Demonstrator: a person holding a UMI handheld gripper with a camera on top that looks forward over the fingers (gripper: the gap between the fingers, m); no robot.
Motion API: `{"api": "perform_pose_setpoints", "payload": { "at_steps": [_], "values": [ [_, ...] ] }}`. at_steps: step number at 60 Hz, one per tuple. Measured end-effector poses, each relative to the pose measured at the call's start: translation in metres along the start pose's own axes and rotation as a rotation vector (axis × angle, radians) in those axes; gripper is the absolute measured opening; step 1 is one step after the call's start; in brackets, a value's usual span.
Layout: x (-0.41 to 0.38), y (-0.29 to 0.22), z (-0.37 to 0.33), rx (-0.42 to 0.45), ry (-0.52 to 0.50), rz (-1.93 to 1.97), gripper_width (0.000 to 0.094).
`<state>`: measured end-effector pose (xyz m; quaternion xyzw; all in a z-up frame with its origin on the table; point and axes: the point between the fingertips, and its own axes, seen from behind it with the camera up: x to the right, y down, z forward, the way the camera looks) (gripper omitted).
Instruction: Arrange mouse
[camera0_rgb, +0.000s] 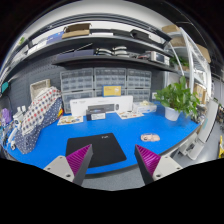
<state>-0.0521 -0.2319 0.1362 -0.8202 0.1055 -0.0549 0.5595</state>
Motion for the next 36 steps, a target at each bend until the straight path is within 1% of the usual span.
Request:
{"api": "perform_pose_setpoints", "payload": {
  "at_steps": [8,17,23,27,36],
  "values": [
    [0.026,0.02,0.008,-0.019,-0.009,-0.016,0.0862],
    [0.091,0.055,0.036,-0.07,0.009,-0.031,0.0861],
    [0.138,0.069,0.063,-0.104,0.032,-0.03,0.086],
    [0.166,0.073,0.084,-0.121,0.034,-0.04,0.085],
    [0.209,0.071,0.141,-0.145,-0.013,-0.092,0.0838]
  ]
}}
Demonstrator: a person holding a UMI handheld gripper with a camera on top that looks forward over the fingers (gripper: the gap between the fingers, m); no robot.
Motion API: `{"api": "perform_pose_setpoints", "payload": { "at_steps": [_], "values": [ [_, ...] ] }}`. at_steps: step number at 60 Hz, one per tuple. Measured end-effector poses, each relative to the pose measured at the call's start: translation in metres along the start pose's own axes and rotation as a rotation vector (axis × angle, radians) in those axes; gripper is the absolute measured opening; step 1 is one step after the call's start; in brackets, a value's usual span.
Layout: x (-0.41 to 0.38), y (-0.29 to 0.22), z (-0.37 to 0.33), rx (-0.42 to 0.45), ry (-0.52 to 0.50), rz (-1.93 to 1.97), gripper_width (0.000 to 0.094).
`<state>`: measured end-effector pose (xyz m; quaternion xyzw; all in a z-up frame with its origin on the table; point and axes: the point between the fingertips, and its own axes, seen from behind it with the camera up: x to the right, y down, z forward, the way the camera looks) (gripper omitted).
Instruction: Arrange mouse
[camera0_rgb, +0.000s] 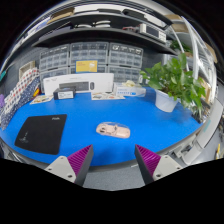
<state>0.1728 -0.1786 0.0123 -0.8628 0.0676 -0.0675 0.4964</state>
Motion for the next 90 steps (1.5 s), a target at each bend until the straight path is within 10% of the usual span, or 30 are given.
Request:
{"api": "perform_pose_setpoints", "payload": {
  "at_steps": [38,49,73,90],
  "values": [
    [0.04,-0.06,0.155,-0.05,-0.156,-0.034,0.08],
    [0.034,-0.056,0.159,-0.074,-0.164,-0.011,0.0482],
    [0.033,-0.055,0.154,-0.146,-0.042,0.011,0.0339],
    [-0.028,-0.225,0.065,0.078,-0.038,0.088,0.0343]
  ]
}}
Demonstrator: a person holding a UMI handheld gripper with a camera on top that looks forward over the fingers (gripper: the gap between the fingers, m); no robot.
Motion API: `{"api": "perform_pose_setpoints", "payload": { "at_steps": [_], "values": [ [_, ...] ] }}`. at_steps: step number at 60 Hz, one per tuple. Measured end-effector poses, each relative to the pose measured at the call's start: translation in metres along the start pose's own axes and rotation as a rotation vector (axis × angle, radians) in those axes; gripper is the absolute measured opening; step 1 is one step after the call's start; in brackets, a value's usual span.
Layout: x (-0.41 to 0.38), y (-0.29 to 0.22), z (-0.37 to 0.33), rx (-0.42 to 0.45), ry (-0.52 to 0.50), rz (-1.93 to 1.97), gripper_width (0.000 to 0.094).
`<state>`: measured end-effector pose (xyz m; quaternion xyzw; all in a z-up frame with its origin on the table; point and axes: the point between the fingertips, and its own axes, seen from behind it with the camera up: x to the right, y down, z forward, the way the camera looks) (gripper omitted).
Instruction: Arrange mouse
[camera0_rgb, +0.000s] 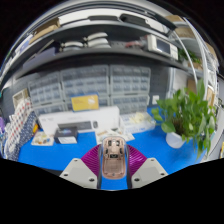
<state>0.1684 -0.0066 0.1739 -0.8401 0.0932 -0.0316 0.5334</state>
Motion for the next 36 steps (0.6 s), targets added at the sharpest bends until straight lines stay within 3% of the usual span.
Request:
{"api": "perform_pose_setpoints", "payload": {
  "at_steps": [7,14,22,36],
  "values": [
    [-0.066,-0.045,-0.036,0.075,-0.054,-0.004,0.0344],
    [-0.141,-0.048,-0.056,0.088,-0.13,-0.042,0.0341],
    [-0.213,0.012,-0.049,0.016,-0.194,-0.11,0.0342],
    [-0.259,0.155,-0.015,-0.215,-0.237,-0.135,0.0339]
  ]
}}
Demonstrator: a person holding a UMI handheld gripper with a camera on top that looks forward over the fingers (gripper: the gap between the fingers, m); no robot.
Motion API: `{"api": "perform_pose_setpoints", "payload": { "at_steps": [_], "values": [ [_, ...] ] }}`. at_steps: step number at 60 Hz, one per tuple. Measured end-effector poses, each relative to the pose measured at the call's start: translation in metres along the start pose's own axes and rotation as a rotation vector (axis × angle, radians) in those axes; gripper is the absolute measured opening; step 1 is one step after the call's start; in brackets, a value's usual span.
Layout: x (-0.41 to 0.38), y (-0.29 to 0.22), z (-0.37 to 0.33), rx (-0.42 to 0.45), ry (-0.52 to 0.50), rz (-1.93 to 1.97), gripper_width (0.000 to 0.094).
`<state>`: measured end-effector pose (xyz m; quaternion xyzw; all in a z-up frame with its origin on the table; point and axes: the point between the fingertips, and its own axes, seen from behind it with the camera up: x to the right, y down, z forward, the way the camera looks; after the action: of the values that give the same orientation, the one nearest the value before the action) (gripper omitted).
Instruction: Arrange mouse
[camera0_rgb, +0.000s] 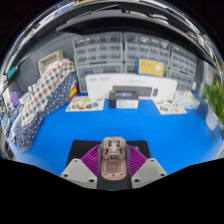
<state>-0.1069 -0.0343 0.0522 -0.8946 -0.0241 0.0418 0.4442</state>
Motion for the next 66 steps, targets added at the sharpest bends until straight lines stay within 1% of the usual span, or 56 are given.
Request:
{"api": "perform_pose_setpoints", "payload": {
  "at_steps": [11,13,19,20,21,25,31,32,33,38,39,40,41,47,57,61,66],
  "values": [
    [-0.006,0.06,0.023,-0.103,-0.013,0.03,0.0344],
    [-0.004,0.057,0.024,-0.075,-0.015,0.019,0.0341],
    [-0.003,0.061,0.026,-0.063,0.005,-0.018,0.0345],
    [-0.003,0.061,0.026,-0.061,0.008,-0.018,0.0409],
    [-0.002,0.061,0.026,-0.061,0.011,-0.019,0.037],
    [-0.003,0.061,0.027,-0.053,0.023,-0.028,0.0419],
    [-0.003,0.06,0.027,-0.051,0.027,-0.014,0.0463],
    [-0.002,0.06,0.027,-0.055,0.03,-0.012,0.0478],
    [0.0,0.061,0.026,-0.059,0.037,-0.007,0.0555],
    [0.009,0.059,0.02,-0.083,0.081,0.02,0.0798],
    [0.009,0.057,0.018,-0.079,0.084,0.022,0.0774],
    [0.01,0.054,0.015,-0.075,0.086,0.023,0.081],
    [0.01,0.051,0.012,-0.069,0.087,0.025,0.0799],
    [0.008,0.024,-0.013,-0.024,0.077,0.037,0.0808],
    [0.006,-0.023,-0.082,0.061,0.058,0.047,0.0828],
    [0.007,-0.035,-0.111,0.089,0.049,0.036,0.0829],
    [0.013,-0.04,-0.146,0.106,0.06,0.032,0.0837]
  ]
}}
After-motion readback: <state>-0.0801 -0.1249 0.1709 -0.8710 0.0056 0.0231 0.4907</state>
